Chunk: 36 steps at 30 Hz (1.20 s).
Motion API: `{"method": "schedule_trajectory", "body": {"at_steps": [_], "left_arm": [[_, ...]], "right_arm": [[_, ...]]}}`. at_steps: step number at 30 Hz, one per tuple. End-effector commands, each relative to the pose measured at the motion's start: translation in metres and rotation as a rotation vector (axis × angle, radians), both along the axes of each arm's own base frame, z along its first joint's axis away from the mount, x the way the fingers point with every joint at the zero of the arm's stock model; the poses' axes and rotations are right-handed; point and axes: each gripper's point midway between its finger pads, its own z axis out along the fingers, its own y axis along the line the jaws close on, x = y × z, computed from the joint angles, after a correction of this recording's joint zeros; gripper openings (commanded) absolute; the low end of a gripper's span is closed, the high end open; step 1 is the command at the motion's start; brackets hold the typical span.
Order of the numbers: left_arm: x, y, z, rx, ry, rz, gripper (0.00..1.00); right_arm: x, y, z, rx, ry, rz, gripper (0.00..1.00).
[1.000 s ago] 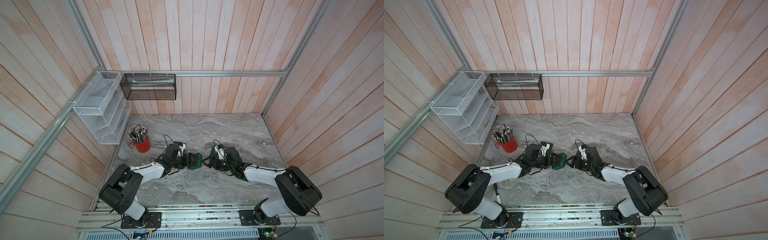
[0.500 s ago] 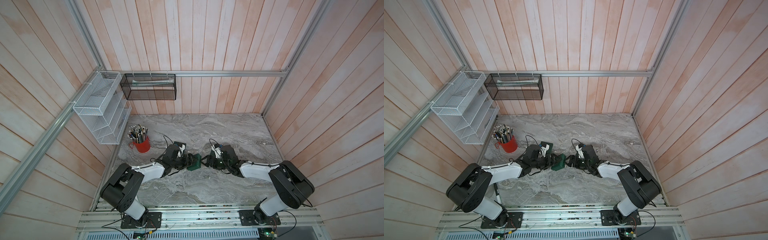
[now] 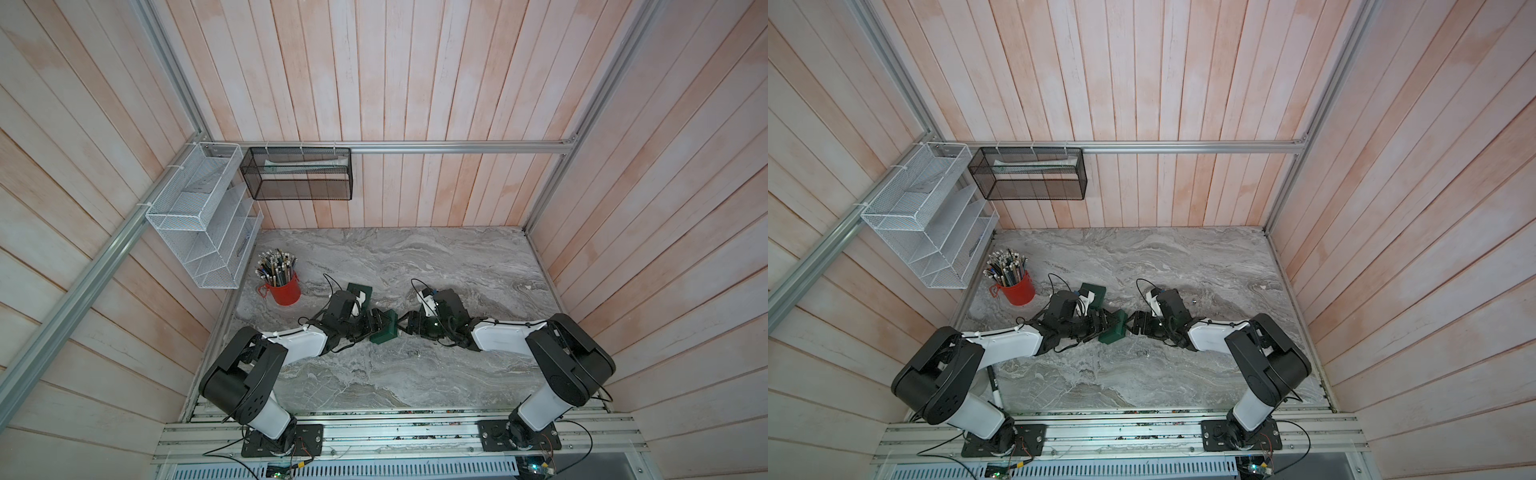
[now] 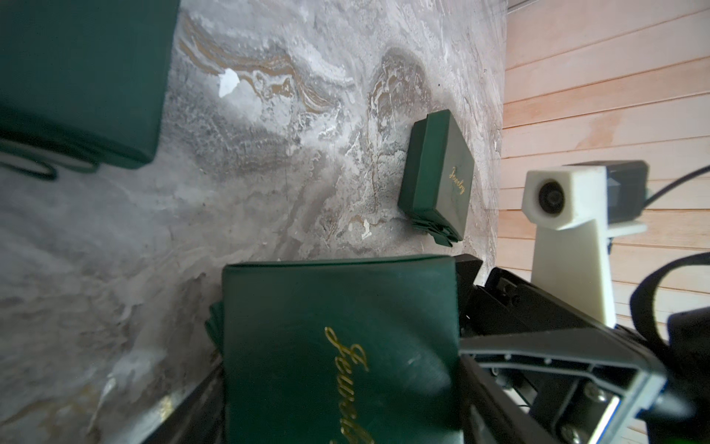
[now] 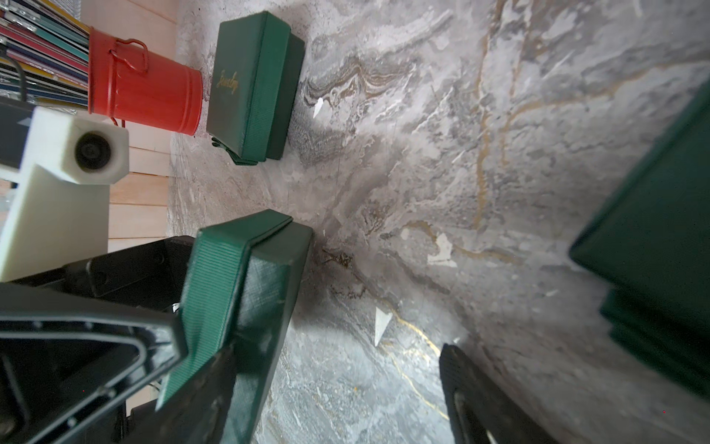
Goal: Take the rings out of the lift-off lid box
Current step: Open the lid on the jewelry box.
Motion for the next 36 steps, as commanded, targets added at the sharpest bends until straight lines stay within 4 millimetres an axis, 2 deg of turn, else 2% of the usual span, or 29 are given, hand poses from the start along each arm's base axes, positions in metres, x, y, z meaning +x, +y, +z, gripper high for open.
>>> {"method": "schedule_trajectory", "body": {"at_steps": [1, 26, 32, 36], "left_arm": [[0.007, -0.023, 0.063, -0.164, -0.163, -0.067, 0.68], [0.004, -0.013, 0.068, -0.172, -0.169, -0.046, 0.67], [0.0, -0.006, 0.059, -0.134, -0.156, -0.04, 0.67], [-0.002, 0.002, 0.054, -0.093, -0.163, -0.023, 0.68]], "right_arm": [[-0.026, -0.002, -0.032, -0.094, 0.086, 0.058, 0.85], [-0.032, -0.01, -0.042, -0.127, 0.118, 0.04, 0.85], [-0.031, -0.021, -0.043, -0.163, 0.121, 0.002, 0.85], [-0.027, -0.04, -0.044, -0.241, 0.114, -0.058, 0.85]]}}
